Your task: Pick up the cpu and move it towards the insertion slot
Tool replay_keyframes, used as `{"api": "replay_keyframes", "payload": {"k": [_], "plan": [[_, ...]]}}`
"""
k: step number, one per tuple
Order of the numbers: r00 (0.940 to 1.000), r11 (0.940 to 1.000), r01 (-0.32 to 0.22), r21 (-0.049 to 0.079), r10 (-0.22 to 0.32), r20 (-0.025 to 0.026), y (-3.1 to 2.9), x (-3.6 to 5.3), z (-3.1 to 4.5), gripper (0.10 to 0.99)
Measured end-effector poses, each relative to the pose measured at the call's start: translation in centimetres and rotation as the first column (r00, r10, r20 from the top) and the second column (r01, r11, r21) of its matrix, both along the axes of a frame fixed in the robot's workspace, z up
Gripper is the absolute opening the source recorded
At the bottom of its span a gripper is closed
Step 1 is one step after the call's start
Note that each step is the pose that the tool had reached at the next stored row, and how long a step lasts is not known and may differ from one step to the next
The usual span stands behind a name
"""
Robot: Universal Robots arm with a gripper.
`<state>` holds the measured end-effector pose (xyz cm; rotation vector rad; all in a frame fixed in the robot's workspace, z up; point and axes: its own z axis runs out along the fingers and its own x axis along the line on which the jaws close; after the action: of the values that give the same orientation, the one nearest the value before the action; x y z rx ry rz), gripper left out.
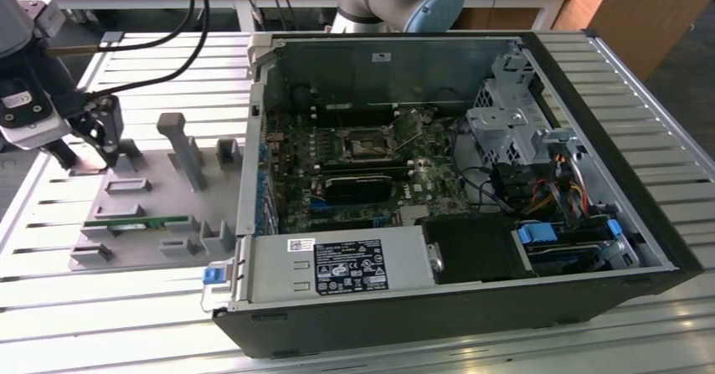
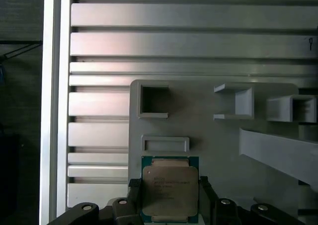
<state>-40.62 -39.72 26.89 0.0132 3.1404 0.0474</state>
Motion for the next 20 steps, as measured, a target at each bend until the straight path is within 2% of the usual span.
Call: {"api": "replay_keyframes", "payload": {"k": [20], "plan": [[1.0000,1.0000,0.000,0.000,0.000,0.0001,0.01,0.00,1.16,0.541]]}}
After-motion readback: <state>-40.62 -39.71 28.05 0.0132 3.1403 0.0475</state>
